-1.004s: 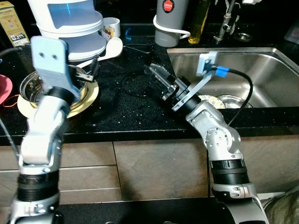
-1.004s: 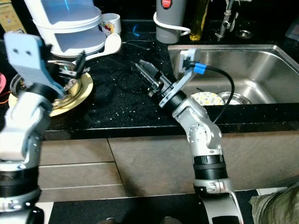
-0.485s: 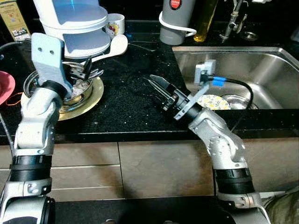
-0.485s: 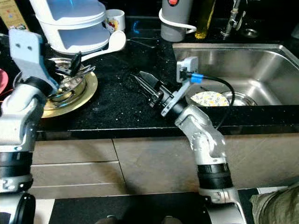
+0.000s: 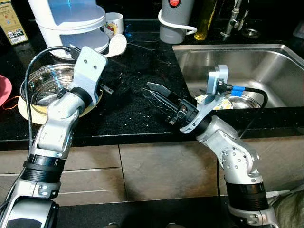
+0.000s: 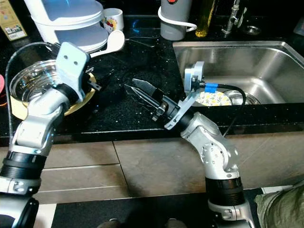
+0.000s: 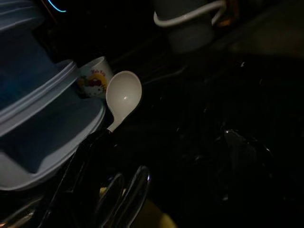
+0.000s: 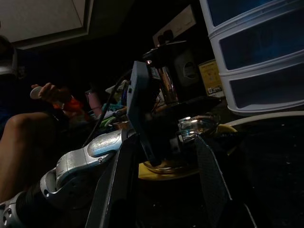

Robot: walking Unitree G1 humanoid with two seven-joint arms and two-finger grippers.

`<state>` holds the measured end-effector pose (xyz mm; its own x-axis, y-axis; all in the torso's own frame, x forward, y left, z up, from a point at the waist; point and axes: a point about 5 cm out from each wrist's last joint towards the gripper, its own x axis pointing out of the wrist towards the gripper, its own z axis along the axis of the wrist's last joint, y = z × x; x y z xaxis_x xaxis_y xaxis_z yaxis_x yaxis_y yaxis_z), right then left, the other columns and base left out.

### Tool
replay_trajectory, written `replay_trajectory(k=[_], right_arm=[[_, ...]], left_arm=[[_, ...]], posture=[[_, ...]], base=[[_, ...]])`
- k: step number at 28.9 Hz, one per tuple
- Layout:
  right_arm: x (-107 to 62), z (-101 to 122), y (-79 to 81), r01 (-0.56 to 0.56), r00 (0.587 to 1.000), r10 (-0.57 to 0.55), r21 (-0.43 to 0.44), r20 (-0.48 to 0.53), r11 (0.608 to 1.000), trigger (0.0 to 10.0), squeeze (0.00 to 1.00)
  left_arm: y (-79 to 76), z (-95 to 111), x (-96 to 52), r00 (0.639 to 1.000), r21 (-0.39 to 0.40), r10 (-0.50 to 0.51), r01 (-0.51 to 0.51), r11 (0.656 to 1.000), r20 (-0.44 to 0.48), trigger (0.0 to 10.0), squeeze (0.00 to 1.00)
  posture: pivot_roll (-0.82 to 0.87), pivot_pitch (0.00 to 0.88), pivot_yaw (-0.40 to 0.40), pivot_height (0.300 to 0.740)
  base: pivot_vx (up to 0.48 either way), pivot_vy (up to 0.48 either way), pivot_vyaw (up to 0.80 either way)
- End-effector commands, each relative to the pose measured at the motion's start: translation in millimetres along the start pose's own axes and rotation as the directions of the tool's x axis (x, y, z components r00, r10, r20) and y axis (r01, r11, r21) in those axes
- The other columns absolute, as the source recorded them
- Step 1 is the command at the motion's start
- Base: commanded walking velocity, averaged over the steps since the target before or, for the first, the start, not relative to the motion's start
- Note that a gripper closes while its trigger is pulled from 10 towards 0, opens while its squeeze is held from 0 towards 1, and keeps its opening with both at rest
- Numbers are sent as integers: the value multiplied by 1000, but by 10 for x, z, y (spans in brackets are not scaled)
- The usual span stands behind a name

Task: Kitchen organization

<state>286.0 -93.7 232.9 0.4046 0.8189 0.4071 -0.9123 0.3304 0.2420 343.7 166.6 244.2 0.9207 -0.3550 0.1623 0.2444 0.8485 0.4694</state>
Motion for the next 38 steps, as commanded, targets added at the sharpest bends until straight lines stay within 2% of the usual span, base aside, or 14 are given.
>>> replay_trajectory(k=[1,8,19,20,21,23,24,29,38], right_arm=[[-23,-9,13,0,1000,0,10,-10,1000,10000,0],[-33,-22,-7,10,1000,-10,8,-22,1000,10000,0],[-21,-24,-32,31,999,-30,2,-23,1000,10000,0],[-21,-22,-36,34,999,-34,0,-23,999,10000,0],[-23,-20,-42,37,999,-37,-1,-23,999,10000,0],[-23,-20,-42,37,999,-37,-1,-23,999,10000,0],[-25,-18,-48,42,999,-42,-2,-24,999,10000,0],[-22,-27,-63,57,998,-57,-5,-25,998,10000,0],[-19,-20,-93,75,997,-75,-15,-22,997,10000,0]], left_arm=[[-17,-34,3,999,53,-6,8,999,-36,10000,0],[-30,-67,6,998,86,9,-3,996,-67,10000,0],[42,-152,-12,990,145,42,-22,989,-133,10000,0],[41,-162,-18,989,157,39,-16,987,-145,8745,0],[40,-170,-24,987,170,34,-7,985,-158,2627,0],[40,-170,-24,987,170,34,-7,985,-158,2627,0],[40,-177,-30,985,177,31,0,984,-172,0,0],[60,-235,-64,968,180,24,23,983,-250,0,0],[60,-199,-45,967,181,32,15,983,-252,0,0]], posture=[[-23,88,-26,732],[-19,77,-27,732],[-15,72,-26,732],[-15,76,-25,732],[-16,76,-25,732],[-16,76,-25,732],[-16,77,-25,732],[-15,79,-24,732],[-13,69,-27,732]], base=[[0,0,0],[0,0,0],[0,0,0],[0,0,0],[0,0,0],[0,0,0],[0,0,0],[0,0,0],[0,0,0]])
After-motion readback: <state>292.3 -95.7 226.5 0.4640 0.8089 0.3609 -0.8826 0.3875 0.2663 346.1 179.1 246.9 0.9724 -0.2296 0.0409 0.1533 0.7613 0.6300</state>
